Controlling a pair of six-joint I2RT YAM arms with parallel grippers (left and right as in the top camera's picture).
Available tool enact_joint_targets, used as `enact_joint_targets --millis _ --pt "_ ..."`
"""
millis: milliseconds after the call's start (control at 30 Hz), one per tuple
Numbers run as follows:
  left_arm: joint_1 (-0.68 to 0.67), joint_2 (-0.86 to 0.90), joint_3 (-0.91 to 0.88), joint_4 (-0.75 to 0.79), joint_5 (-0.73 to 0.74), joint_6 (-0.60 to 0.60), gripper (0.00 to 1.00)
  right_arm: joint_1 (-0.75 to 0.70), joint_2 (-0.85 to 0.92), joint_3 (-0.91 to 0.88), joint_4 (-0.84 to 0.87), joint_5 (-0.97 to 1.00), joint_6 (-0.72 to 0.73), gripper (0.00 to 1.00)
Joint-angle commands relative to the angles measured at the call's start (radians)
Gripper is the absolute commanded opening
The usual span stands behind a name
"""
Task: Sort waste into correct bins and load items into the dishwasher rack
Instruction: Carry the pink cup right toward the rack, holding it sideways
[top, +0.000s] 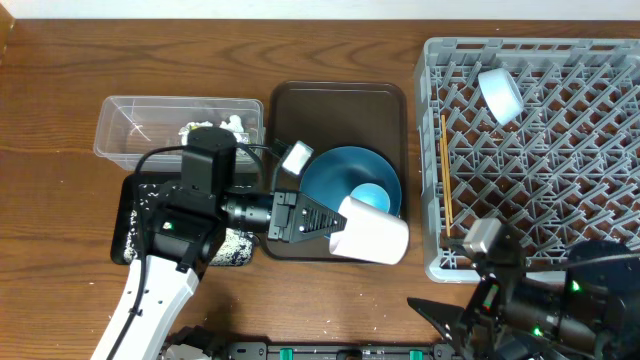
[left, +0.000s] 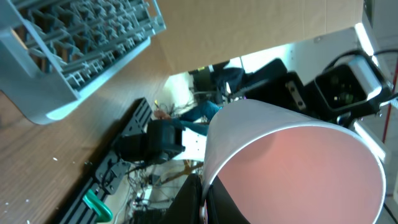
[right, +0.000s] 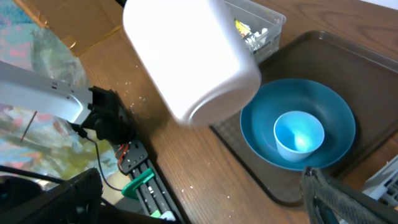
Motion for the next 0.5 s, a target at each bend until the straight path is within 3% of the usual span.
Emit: enact_joint_targets --millis 0,233,467 --pt "-0.024 -0.003 0.002 0.009 0.039 -0.006 0.06 -0.005 0.031 -0.009 0.019 -0.023 -0.041 0.97" --pt "-0.041 -0.003 0.002 0.042 0.038 -0.006 0.06 -0.005 0.097 -0.032 0.077 -0.034 -0.006 0.88" --pt "-0.041 -0.003 0.002 0.084 0.031 -0.005 0.06 -0.005 0.158 -0.037 0.125 -0.169 -0.007 0.86"
